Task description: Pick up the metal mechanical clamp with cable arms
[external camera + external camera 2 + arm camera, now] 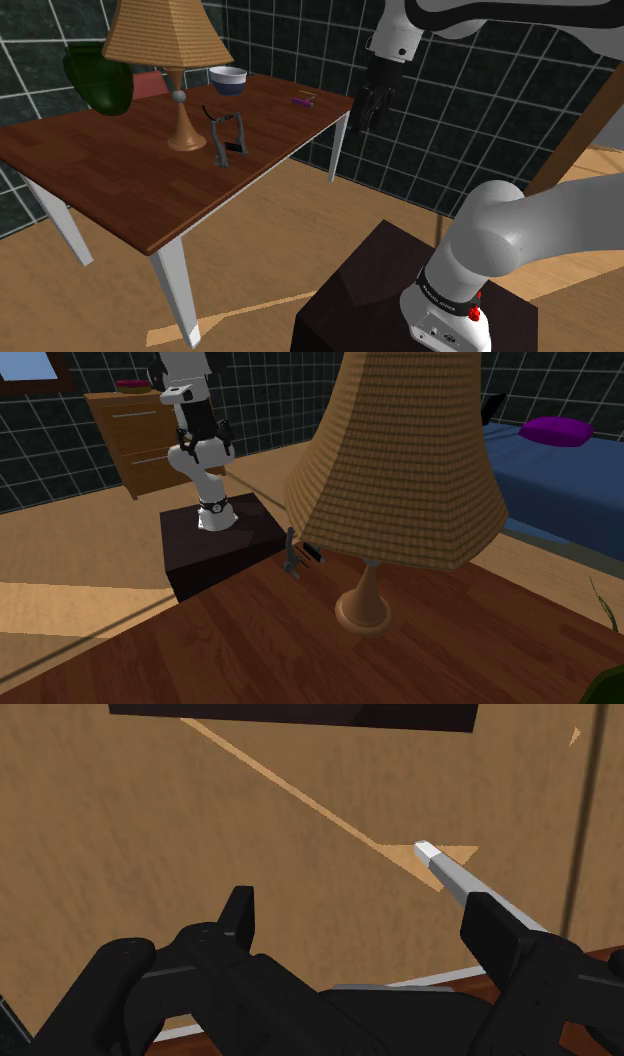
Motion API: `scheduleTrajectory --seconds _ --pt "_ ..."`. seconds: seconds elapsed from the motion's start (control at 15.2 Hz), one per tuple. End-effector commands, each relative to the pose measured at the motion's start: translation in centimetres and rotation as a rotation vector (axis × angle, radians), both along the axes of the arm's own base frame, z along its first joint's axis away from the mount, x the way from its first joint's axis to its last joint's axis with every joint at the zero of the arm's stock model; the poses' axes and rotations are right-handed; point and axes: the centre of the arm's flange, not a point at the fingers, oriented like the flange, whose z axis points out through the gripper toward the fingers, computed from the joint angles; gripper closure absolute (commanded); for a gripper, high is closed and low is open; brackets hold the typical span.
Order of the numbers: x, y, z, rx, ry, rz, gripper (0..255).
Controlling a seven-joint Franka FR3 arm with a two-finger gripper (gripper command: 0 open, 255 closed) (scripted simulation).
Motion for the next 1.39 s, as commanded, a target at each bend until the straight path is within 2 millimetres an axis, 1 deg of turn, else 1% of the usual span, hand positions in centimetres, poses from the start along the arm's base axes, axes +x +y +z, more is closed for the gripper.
scheduleTrajectory --seconds 0.0,0.66,1.32 --pt "0.0 0.0 0.0 0.0 0.0 0.0 0" --pt "10.7 2.9 -5.3 0.01 -0.068 0.012 0" --pt "21.8 5.9 -9.8 0.02 -0.135 0.023 0"
